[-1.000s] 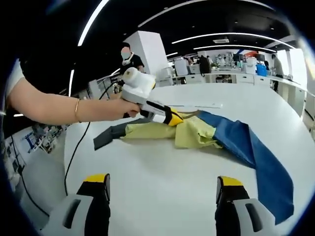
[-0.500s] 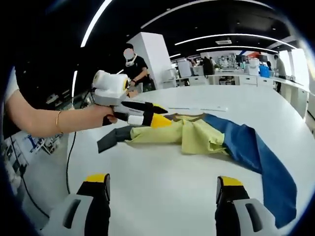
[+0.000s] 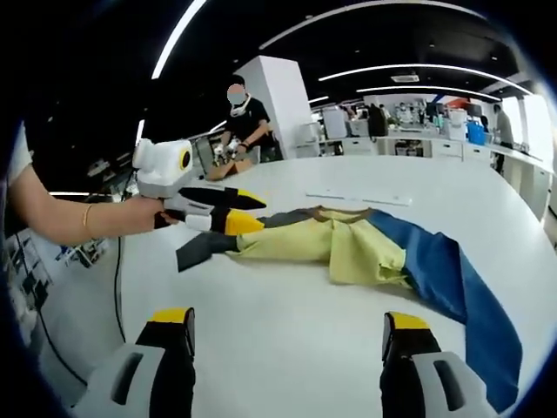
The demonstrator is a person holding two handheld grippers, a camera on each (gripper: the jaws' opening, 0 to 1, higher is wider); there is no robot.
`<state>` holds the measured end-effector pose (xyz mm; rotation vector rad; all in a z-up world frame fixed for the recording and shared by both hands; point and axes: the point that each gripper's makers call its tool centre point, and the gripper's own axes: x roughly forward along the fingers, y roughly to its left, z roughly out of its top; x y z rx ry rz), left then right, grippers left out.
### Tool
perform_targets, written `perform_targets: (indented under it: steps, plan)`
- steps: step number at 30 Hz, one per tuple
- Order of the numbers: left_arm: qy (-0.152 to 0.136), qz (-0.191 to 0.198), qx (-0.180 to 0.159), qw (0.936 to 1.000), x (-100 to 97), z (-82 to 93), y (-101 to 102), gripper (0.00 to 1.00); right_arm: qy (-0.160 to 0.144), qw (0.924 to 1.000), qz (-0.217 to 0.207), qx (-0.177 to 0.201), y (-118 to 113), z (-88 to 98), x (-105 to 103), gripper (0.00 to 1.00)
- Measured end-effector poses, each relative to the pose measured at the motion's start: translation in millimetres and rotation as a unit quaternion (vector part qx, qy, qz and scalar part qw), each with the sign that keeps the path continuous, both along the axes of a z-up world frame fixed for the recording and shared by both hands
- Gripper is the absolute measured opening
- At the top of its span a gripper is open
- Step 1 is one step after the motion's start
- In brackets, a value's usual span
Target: Fold the garment on the visible template until the final outline fits inside the template.
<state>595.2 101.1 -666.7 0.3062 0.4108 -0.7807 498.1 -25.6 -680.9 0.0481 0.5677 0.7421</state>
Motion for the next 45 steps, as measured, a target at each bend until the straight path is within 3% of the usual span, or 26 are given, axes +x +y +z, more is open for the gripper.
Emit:
perform_targets:
  steps: [11,22,26,32,36,45]
  plan:
    - [0.009,0.037,0.019,0.9991,-28.3,-20.5,32,0.27,0.000,1.0000,0.007,-0.004,7,-0.4,7,0.85]
    - [0.042,0.090,0.027,0.9946,-33.1,-48.4,65,0.19,0.007,0.9998,0.015,-0.011,20,-9.8,22,0.81]
    - [0.047,0.098,0.027,0.9937,-31.6,-56.6,68,0.18,0.013,0.9998,0.011,-0.006,23,-13.7,30,0.76]
    - [0.056,0.108,0.043,0.9916,-28.2,-70.1,71,0.15,0.013,0.9998,-0.010,-0.013,26,-22.5,52,0.62]
    - [0.059,0.117,0.056,0.9898,-26.6,-76.9,73,0.13,0.012,0.9991,-0.032,-0.026,25,-30.7,67,0.48]
    - [0.060,0.125,0.053,0.9890,-19.5,-81.1,71,0.14,0.016,0.9955,-0.076,-0.053,22,-46.2,90,0.34]
